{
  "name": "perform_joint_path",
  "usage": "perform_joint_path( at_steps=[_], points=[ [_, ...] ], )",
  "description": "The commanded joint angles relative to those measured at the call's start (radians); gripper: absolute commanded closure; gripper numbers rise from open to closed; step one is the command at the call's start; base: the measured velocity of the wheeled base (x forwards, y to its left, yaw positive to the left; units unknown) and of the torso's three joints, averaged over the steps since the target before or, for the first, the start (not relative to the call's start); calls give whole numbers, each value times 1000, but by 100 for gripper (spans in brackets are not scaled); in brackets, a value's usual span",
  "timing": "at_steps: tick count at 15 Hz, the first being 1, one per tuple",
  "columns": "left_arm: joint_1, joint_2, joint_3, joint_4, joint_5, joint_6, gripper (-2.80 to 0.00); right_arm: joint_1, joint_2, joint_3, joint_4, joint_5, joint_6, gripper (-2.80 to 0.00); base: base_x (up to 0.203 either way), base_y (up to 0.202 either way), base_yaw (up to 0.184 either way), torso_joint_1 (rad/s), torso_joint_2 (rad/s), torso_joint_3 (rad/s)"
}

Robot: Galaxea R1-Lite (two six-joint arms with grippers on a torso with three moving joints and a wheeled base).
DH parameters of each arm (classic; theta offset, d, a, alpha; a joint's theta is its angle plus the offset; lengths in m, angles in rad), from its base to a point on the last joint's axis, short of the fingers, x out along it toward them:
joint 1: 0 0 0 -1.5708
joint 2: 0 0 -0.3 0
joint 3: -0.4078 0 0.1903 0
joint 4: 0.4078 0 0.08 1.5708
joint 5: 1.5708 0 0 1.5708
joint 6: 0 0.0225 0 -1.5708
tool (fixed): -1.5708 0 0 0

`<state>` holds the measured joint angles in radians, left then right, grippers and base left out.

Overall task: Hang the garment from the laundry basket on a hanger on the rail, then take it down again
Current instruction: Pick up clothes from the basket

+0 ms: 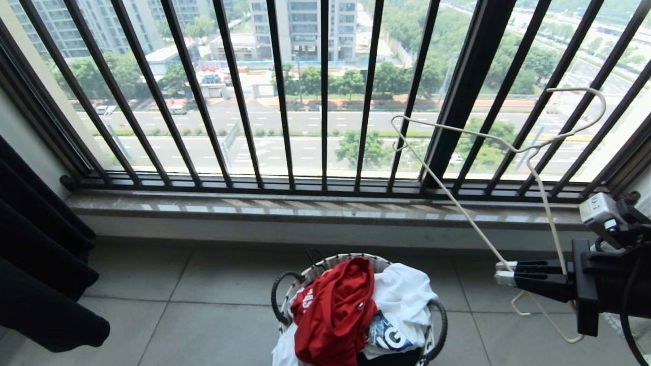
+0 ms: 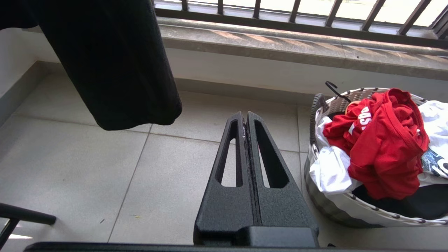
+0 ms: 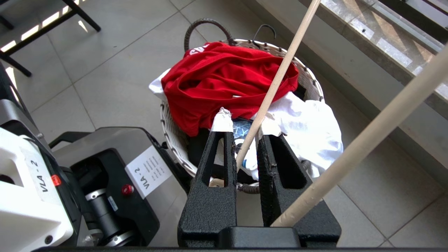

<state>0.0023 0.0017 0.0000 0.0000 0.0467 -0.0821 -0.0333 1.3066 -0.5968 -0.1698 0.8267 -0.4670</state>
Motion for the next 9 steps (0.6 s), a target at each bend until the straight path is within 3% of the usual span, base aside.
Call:
perform_joint_path(
  at_steps=[1,9],
  points=[
    [1,1,0,0,1,-1,0,-9,-10,-1,-2,5,-2,0,0,0,0,2,2,-179],
    [1,1,0,0,1,-1,0,-14,-23,0,-1,5,-2,0,0,0,0,4,4,-195]
  ],
)
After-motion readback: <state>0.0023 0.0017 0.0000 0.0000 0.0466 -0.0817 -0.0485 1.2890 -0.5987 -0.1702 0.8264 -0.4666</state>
